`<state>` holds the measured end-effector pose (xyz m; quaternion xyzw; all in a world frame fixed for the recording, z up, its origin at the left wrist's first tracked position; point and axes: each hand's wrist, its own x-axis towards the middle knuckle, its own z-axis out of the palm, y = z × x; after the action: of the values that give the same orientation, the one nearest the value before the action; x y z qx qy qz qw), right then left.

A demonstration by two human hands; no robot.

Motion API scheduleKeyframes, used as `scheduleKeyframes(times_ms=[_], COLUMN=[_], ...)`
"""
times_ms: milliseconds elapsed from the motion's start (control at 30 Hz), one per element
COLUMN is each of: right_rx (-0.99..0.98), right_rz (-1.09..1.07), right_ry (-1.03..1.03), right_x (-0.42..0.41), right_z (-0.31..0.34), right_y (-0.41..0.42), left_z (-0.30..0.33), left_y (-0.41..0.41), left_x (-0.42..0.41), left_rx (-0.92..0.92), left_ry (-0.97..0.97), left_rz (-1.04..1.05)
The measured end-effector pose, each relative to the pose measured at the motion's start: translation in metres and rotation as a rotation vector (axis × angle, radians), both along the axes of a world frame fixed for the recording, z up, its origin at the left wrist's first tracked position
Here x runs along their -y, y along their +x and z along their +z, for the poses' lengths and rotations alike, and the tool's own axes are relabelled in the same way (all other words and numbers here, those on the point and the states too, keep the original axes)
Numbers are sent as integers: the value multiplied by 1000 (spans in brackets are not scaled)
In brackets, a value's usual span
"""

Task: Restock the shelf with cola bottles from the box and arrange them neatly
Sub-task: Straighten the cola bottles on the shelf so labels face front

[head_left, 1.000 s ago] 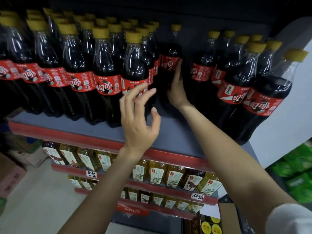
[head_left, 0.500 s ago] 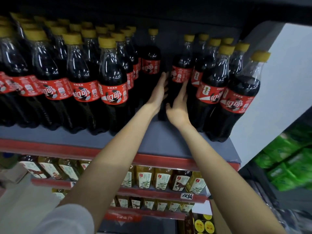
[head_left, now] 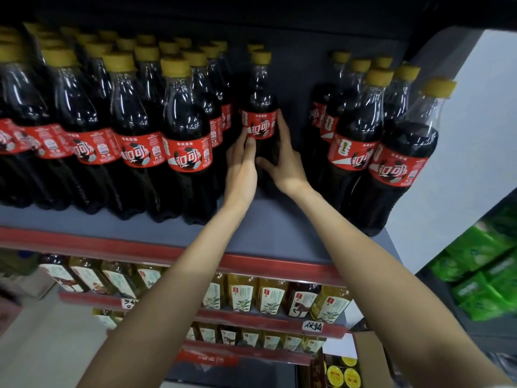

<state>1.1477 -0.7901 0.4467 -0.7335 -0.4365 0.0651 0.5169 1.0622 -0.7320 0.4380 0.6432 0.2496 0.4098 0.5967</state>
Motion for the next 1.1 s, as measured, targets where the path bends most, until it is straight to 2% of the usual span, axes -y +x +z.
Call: scheduleKeyframes(times_ms=[200,367,533,600,667,733,867,967,1100], right_rx=[48,42,115,156,186,203,220,164,135], right_rz=[-30,-22,-45,-130,-205,-296,-514,-486,-397], right_ry=[48,59,-74,20,164,283,426,293,166], right_x=[-20,-23,0,30,66,100,142,146,138], right_z=[-10,-14,-2,1,-1,-6,-24,-30,-34], right_y=[-4,-3,-3,-11,-29,-47,-54,-48,-50], left_z=[5,1,5,7,10,16,19,14,11], left_y=[-2,-1,-5,-9,-6,3,23,38,39], left_x=[-2,-2,19,34,45,50,63,75,78], left_rx=[56,59,142,243,294,234,-27,-135,-150], left_ry=[-101,-79,-47,16,46,67,178,298,375], left_rz=[-28,-17,34,57,-21,-157,-402,-400,-384])
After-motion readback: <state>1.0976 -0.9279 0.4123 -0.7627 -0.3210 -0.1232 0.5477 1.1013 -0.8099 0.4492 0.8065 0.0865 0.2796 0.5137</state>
